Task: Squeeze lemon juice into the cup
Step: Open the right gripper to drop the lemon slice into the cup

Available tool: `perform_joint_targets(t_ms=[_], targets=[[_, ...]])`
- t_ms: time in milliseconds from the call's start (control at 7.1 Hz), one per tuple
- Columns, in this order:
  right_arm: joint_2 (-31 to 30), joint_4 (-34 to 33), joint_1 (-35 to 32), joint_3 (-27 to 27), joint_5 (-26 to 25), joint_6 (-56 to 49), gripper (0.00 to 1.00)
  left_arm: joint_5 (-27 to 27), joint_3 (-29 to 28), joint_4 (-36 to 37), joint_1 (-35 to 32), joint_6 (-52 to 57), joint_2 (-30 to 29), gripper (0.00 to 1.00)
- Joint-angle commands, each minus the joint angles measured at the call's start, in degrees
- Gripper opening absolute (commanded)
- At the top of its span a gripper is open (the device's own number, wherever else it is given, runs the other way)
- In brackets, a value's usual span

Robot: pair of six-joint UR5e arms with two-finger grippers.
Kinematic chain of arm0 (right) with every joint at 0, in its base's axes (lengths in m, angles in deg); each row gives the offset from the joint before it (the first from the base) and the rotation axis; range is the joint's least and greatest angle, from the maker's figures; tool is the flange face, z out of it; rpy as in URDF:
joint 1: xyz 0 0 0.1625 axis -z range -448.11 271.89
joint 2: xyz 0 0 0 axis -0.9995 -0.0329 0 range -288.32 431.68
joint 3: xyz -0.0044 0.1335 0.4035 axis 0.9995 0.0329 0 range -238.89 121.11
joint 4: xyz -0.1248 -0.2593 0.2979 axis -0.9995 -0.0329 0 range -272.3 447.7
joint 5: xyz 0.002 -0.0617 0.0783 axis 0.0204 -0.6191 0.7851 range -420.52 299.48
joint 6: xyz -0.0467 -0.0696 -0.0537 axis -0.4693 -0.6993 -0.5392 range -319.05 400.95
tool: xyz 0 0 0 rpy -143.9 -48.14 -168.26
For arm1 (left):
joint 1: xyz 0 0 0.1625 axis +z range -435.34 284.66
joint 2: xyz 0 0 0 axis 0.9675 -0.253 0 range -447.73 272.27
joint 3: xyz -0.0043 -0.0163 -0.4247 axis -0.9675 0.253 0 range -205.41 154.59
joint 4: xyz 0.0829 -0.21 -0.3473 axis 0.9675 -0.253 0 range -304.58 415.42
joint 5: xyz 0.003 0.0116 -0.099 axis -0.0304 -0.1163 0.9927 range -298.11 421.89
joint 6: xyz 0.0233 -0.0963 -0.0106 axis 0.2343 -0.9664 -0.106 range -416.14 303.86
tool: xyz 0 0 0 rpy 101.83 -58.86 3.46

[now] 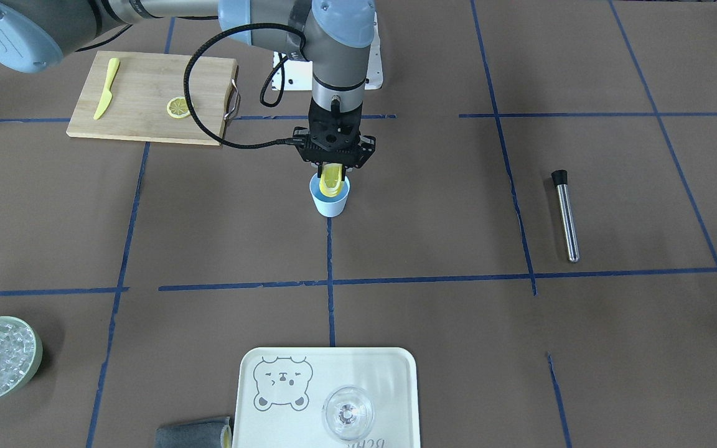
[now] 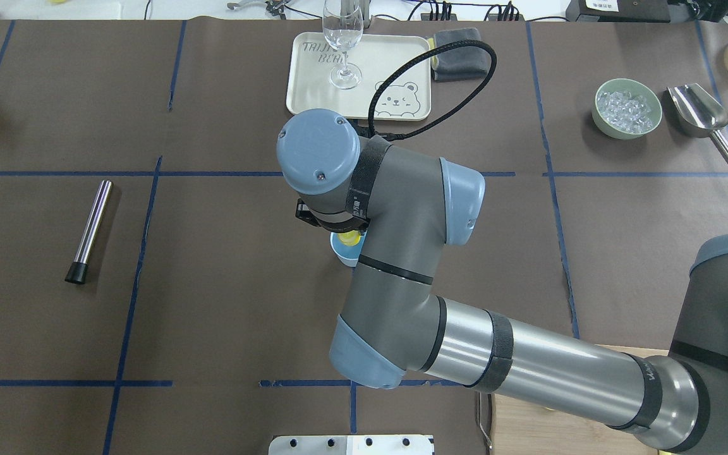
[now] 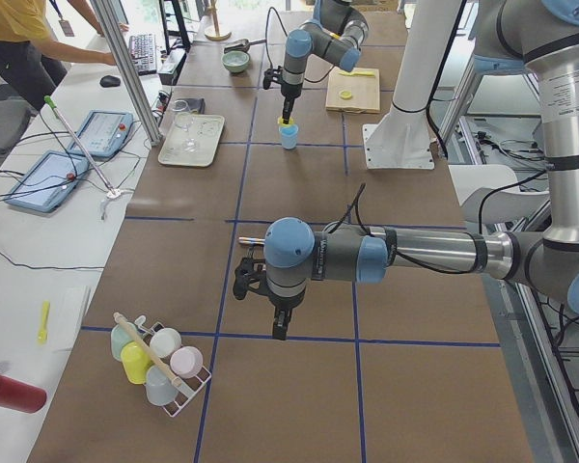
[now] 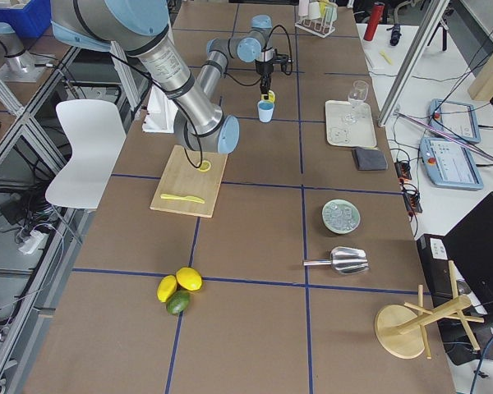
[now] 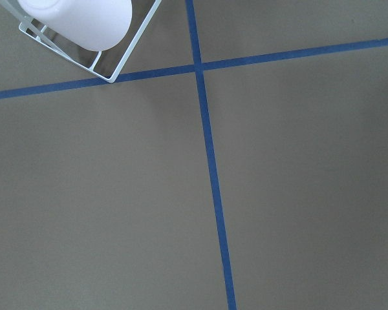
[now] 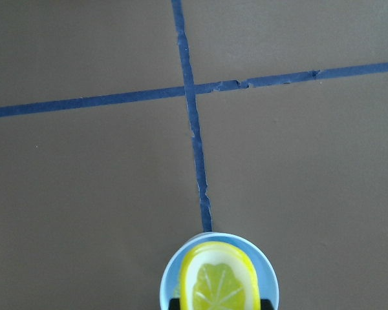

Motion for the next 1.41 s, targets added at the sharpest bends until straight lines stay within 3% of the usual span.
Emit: perform_joint_targets(t_ms=[0,423,705,1127,1268], targets=[[-0.05,0.07,0.32,-0.30,0.06,-0.17,1.00,0.00,0.01,0.06,0.00,0.00,-0.01,1.00],[-0.05,-0.02,0.32,-0.83,0.15,-0.26,1.00,0.00,-0.08,0.06,0.00,0.00,-0.01,1.00],[-1.27,-0.46,-1.07,-4.67,2.59,-2.26,1.00,0.00,-0.08,0.15,0.00,-0.09,-0.01,1.00],[-14.15,-0.46,-11.15,-16.79,10.23,-18.83,1.00,0.00,0.10,0.15,0.00,-0.44,-0.62,1.00],[-19.07,-0.89,-17.28,-20.40,15.30,-28.29,1.00,0.00,0.27,0.15,0.00,-0.44,-0.62,1.00]])
